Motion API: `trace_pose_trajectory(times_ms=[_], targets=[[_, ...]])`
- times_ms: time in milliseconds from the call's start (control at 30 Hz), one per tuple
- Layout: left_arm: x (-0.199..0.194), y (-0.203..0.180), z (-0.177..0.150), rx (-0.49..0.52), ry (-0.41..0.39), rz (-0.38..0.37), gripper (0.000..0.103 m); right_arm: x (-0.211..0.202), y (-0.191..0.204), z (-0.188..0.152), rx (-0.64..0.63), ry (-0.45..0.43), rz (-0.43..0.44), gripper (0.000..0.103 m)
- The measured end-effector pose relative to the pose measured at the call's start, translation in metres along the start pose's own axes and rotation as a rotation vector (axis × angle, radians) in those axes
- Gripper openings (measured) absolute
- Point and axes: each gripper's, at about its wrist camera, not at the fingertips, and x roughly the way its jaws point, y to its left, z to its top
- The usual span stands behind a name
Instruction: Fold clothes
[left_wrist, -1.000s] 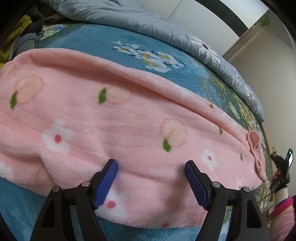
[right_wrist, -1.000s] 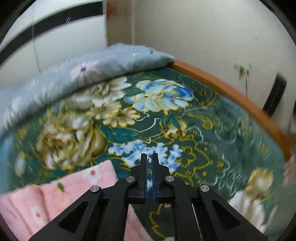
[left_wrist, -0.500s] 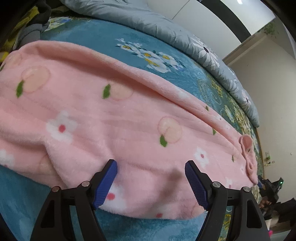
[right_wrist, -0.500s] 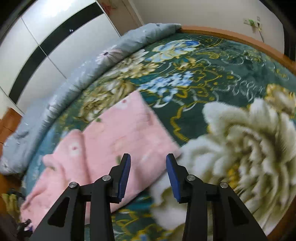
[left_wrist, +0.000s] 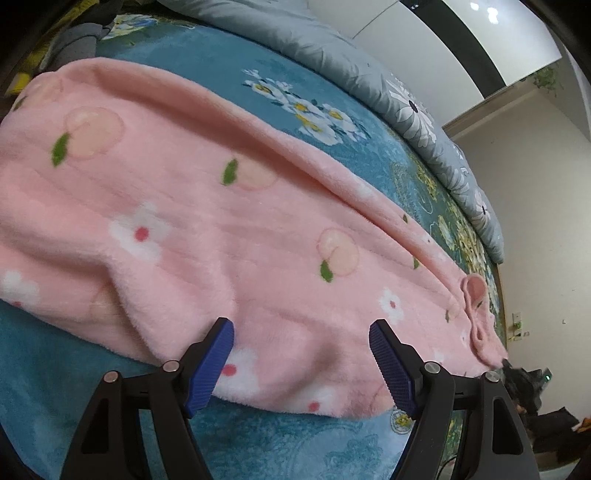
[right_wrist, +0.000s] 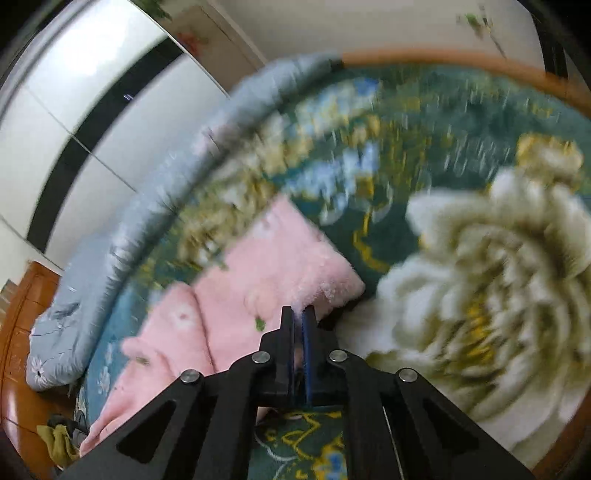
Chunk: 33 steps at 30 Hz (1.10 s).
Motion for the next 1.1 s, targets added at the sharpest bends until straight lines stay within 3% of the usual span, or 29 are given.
trace_pose_trajectory(times_ms=[167, 400, 433, 500, 533, 567, 667, 800, 933, 1000, 1067, 1100], targets=[[0.001, 0.005, 0.000, -0.020, 0.007, -0.005, 0.079, 0.018, -0.036, -0.011, 0.039, 0.062, -0.122, 0.000], [-0.007, 0.006, 0.001, -0.014, -0.007, -0.002, 0.079, 0.000, -0.025, -0.023, -0.015, 0.039, 0.013, 0.003], [-0.007, 0.005, 0.000, -0.011, -0.007, 0.001, 0.079, -0.002, -0.009, -0.026, -0.078, 0.044, 0.035, 0.003], [-0.006, 0.003, -0.002, -0.002, -0.005, 0.006, 0.079, -0.002, 0.036, -0.039, -0.245, 0.066, 0.090, 0.024], [-0.005, 0.002, -0.003, 0.002, -0.003, 0.006, 0.079, -0.001, 0.059, -0.047, -0.328, 0.078, 0.118, 0.051], [-0.005, 0.001, -0.004, 0.004, 0.000, 0.004, 0.079, 0.000, 0.081, -0.057, -0.403, 0.090, 0.148, 0.061], [-0.007, 0.000, -0.007, 0.005, 0.006, 0.000, 0.079, 0.016, 0.144, -0.093, -0.641, 0.129, 0.208, 0.061], [-0.011, 0.003, -0.009, -0.003, 0.006, -0.005, 0.079, 0.046, 0.190, -0.133, -0.899, 0.127, 0.110, 0.061], [-0.011, 0.007, -0.010, -0.013, 0.008, -0.009, 0.079, 0.062, 0.199, -0.142, -0.985, 0.124, 0.036, 0.060], [-0.009, 0.007, -0.010, -0.014, 0.011, -0.008, 0.079, 0.068, 0.198, -0.138, -0.992, 0.145, 0.021, 0.050], [-0.007, 0.006, -0.011, -0.009, 0.014, -0.005, 0.079, 0.068, 0.198, -0.137, -0.990, 0.163, 0.009, 0.022], [-0.007, 0.006, -0.012, -0.007, 0.014, -0.004, 0.079, 0.068, 0.200, -0.137, -0.993, 0.165, 0.004, 0.020]])
